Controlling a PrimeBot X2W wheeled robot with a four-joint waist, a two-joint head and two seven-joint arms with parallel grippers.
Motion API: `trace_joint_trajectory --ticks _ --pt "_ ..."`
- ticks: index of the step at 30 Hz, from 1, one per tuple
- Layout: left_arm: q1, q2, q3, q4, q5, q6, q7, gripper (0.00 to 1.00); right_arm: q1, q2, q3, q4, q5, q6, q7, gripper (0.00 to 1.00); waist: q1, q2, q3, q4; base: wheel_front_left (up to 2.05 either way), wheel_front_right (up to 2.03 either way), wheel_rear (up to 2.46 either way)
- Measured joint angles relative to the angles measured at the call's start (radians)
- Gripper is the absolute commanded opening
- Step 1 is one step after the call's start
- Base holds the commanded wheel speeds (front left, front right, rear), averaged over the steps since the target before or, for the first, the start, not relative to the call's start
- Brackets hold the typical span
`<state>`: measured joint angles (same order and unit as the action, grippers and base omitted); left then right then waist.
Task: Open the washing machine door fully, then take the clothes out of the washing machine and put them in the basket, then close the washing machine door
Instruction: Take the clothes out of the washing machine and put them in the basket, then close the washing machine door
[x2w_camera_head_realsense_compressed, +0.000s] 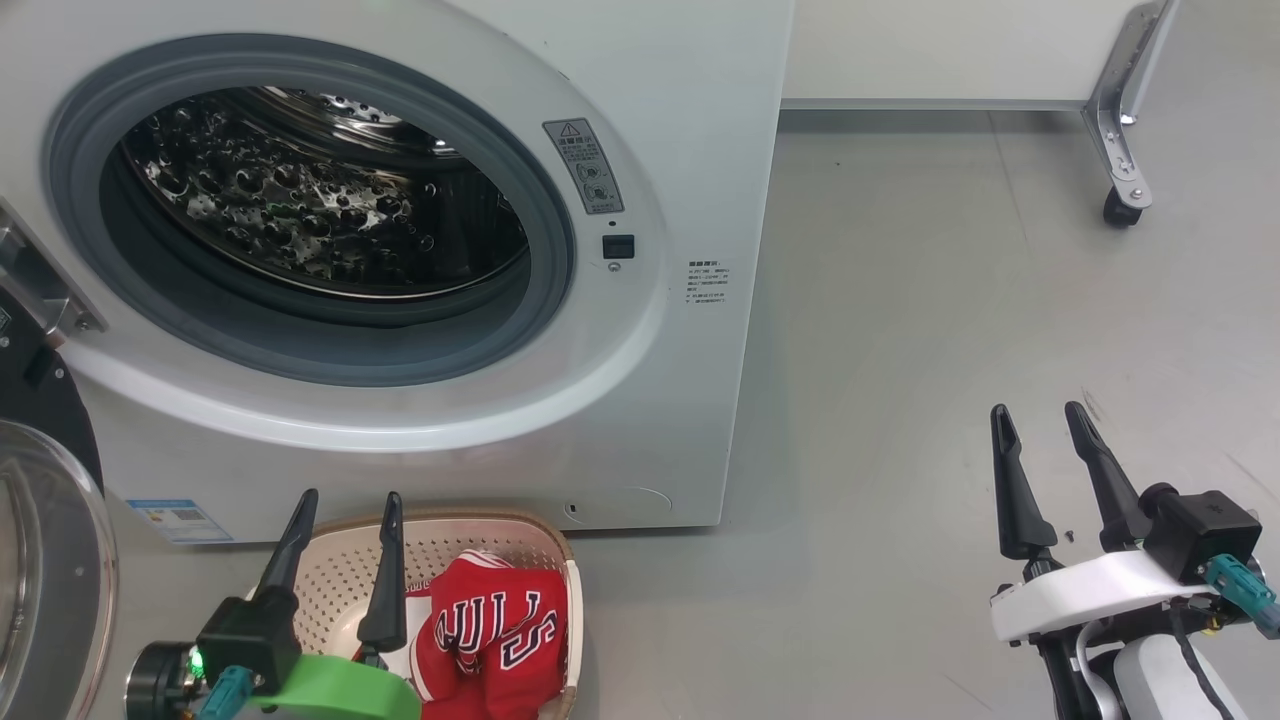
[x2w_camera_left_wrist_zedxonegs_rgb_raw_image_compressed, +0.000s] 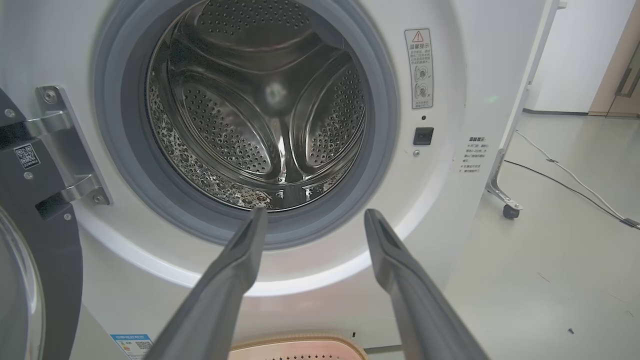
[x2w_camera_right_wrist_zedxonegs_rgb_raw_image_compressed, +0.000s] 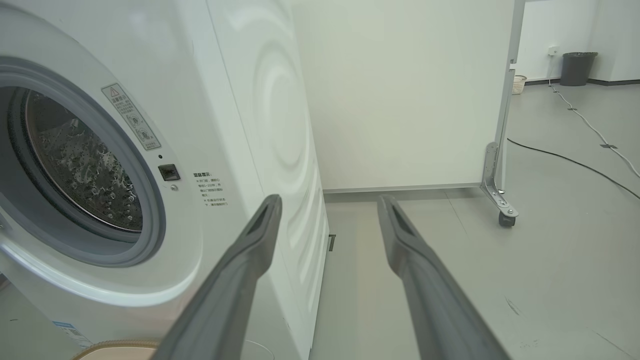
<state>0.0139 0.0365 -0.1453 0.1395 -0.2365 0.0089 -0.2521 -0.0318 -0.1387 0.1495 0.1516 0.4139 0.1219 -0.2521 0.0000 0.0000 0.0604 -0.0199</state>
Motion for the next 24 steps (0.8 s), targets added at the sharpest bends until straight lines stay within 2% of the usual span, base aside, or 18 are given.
trace_joint_trajectory --ticks 12,24 --pt "0.011 0.001 0.0 -0.002 -0.026 0.013 0.0 1.0 0.0 0.004 -0.002 0.0 -0.002 0.0 0.0 1.0 0.0 0.0 0.004 0.001 -0.31 0.31 0.0" --pt "0.011 0.001 -0.006 -0.011 -0.026 0.021 0.0 1.0 0.0 0.005 -0.004 0.0 -0.002 0.0 0.0 1.0 0.0 0.0 0.013 0.004 -0.77 0.77 0.0"
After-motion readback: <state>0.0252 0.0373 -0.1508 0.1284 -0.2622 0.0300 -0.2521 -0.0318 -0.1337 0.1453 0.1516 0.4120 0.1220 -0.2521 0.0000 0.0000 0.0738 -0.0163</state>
